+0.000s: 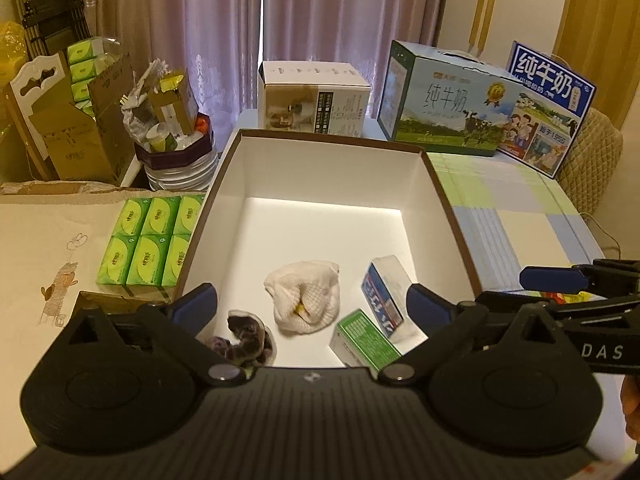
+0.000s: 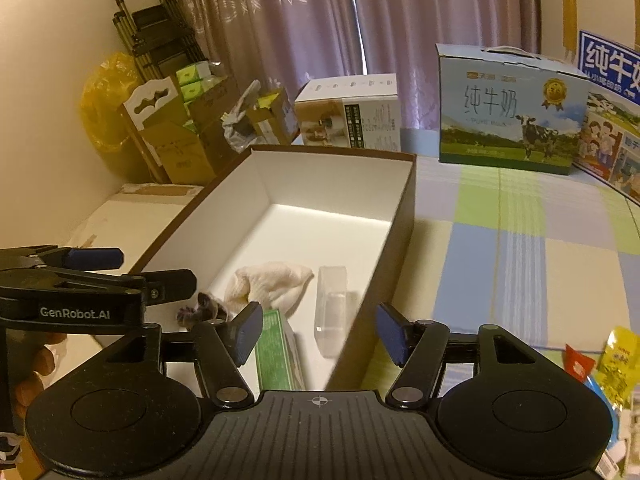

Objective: Organize objects
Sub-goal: 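Withdraw both tools from the box toward the remaining items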

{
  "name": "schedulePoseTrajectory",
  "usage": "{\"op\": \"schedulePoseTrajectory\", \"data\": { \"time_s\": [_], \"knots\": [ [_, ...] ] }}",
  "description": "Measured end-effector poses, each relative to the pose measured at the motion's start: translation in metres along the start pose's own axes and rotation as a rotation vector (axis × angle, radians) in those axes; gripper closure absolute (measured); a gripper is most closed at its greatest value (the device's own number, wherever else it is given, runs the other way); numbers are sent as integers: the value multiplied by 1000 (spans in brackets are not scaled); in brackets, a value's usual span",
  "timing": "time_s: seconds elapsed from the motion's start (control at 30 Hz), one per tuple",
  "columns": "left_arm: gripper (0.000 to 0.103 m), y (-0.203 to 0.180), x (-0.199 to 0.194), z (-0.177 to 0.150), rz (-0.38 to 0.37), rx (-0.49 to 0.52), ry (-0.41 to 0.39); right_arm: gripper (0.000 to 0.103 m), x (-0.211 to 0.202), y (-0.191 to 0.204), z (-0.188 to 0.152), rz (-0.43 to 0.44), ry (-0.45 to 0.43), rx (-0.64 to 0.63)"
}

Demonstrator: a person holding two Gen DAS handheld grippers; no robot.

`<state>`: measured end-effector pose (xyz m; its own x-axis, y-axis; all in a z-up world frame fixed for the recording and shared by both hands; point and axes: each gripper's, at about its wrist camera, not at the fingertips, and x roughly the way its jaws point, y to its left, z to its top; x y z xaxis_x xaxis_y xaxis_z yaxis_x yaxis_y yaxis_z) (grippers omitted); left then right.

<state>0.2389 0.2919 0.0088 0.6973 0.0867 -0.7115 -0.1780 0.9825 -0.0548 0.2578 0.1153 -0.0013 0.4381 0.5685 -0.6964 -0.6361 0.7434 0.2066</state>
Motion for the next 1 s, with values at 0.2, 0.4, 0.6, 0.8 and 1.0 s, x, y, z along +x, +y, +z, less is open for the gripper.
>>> {"op": "schedulePoseTrajectory", "data": {
  "time_s": [0.2, 0.4, 0.6, 0.8, 1.0],
  "knots": [
    [1, -14, -20, -14, 24, -24, -8, 43, -23, -12, -15, 13, 4, 4],
    [1, -33, -33, -26, 62, -26, -10, 42, -43, -29, -28, 21, 7, -7],
    [1, -64, -43, -37, 56, -15, -14, 42, -62, -52, -40, 32, 15, -6],
    [1, -91, -47, -44, 54, -13, -1, 41, -76, -73, -50, 46, 32, -2],
    [1, -118, -47, -52, 52, -18, 28, 41, -88, -95, -61, 56, 58, -2]
  ]
}}
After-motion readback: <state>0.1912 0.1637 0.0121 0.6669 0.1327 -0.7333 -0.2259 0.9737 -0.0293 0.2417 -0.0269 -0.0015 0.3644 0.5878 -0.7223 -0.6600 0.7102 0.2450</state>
